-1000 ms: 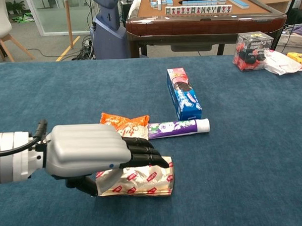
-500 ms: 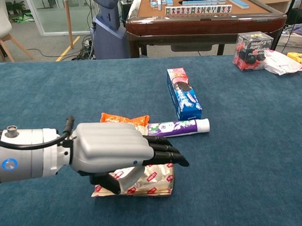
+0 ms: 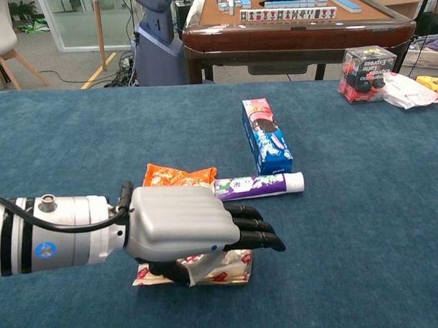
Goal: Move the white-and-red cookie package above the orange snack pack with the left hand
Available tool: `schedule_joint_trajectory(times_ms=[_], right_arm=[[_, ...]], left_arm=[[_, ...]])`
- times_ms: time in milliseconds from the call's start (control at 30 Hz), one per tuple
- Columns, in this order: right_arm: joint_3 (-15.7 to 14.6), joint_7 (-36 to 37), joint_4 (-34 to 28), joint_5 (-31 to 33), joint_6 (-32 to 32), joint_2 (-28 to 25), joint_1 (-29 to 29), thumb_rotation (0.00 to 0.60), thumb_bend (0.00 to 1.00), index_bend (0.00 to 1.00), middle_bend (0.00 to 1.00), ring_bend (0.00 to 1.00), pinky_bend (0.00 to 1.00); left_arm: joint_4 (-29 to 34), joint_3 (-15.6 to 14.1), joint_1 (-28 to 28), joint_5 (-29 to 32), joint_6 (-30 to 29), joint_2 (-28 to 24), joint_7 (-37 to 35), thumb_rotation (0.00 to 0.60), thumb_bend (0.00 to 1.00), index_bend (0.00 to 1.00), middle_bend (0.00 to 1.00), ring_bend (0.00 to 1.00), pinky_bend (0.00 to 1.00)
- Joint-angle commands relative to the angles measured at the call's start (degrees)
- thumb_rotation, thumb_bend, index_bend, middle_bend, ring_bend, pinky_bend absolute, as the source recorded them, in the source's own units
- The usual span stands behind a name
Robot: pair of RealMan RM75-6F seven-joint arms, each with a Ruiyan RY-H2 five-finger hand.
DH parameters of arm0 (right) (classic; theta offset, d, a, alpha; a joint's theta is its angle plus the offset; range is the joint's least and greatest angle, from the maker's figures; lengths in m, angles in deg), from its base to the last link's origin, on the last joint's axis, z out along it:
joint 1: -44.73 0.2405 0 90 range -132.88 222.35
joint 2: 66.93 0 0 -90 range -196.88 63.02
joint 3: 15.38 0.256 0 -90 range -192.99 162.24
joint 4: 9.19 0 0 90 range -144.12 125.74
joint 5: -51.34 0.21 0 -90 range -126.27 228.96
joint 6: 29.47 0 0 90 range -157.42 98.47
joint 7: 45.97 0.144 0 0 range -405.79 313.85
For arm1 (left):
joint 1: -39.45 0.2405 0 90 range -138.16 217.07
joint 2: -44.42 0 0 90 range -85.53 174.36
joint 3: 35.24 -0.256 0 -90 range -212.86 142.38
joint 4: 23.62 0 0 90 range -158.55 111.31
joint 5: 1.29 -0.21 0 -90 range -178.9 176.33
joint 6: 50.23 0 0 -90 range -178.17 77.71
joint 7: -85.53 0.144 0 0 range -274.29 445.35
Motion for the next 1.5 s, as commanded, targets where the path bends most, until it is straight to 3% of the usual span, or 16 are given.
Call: schedule_joint_trajectory(times_ms=[33,400,1000,1500], right_arm=[[0.04,-0.49,0.3,0.14,-0.26,0.21,0.06,0.6,0.28,0.32,0.3,0.17,0.32],[0.36,-0.54,0.58,0.47,-0.72,0.34,0.0,0.6,0.28,0.32,0.3,0.17,0.32],[0.46,-0.18,0.32,-0.02,-0.55,0.24,-0.18,0.6,0.28,0.32,0.3,0.17,0.32],[0.49,-0.15,0.48,-0.12,-0.86,0.33,-0.11,0.6,0.28,0.32,0.3,0.17,0.32]], left_arm=[[-0.41,-0.35,0.09,0.5,-0.36,0.39,0.1,0.6,0.83,0.03,0.05,0.03,0.33],[-1.14,-1.69,-0.2,1.29,-1.03,-0.24,0.73,0.6,0.83,0.03,0.05,0.02,0.31],[-3.3,-5.05,0.46,-4.31,-5.33,-0.94,7.63,0.6,0.83,0.06,0.03,0.0,0.21],[-2.29,-3.87,0.01,-1.22,-3.66,0.08,10.38,0.6,0.83,0.06,0.0,0.0,0.16]])
